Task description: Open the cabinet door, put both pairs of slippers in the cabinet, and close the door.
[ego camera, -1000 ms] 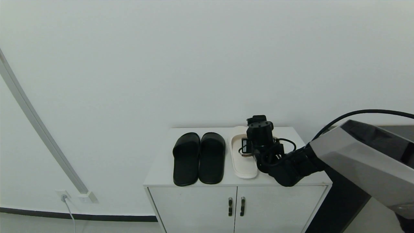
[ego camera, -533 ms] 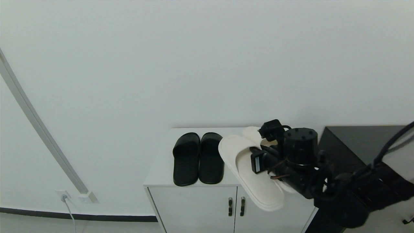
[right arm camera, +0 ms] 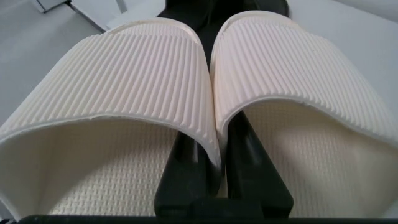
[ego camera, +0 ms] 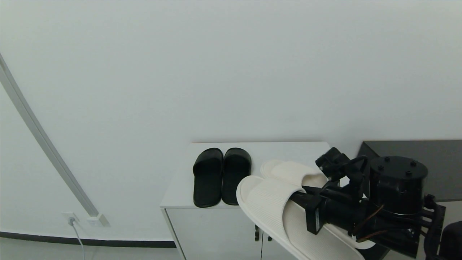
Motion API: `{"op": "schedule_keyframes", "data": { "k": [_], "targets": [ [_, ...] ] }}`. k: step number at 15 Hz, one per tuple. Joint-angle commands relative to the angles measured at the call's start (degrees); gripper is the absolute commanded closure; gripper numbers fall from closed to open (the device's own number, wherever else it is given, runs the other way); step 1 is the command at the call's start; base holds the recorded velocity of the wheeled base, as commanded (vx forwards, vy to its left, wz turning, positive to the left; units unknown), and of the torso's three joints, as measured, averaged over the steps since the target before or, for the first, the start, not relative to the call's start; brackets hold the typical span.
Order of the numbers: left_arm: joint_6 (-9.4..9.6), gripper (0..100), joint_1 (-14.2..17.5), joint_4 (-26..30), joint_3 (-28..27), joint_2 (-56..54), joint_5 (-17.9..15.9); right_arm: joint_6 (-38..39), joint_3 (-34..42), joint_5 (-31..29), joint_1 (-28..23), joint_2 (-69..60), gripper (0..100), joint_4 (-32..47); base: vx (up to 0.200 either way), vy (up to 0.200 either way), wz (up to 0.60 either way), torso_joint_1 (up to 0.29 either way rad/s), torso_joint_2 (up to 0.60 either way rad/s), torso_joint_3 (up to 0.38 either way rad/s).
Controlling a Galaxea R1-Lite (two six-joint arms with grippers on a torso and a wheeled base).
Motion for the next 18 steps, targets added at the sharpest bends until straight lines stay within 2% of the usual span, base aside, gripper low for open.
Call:
{"op": "schedule_keyframes", "data": {
  "k": [1, 7, 16, 18],
  "targets": [
    [-0.06, 100, 0.0, 0.0, 0.0, 0.1, 0.0, -0.1, 0.5, 0.1, 0.1, -1.9, 100, 1.2, 0.0, 0.0, 0.0, 0.0, 0.0, 0.0],
    [-0.06, 100, 0.0, 0.0, 0.0, 0.1, 0.0, -2.6, -0.4, -0.1, 0.5, -5.7, 100, 9.6, 0.0, 0.0, 0.0, 0.0, 0.0, 0.0],
    [-0.15, 100, 0.0, 0.0, 0.0, 0.1, 0.0, -3.6, 0.4, -0.1, 0.8, -5.6, 100, 10.2, -0.2, 0.0, 0.0, 0.0, 0.0, 0.003],
    [-0.15, 100, 0.0, 0.0, 0.0, 0.1, 0.0, -3.6, 0.9, 0.1, 0.7, -5.6, 100, 10.0, 0.0, 0.0, 0.0, 0.0, 0.0, 0.0]
  ]
}}
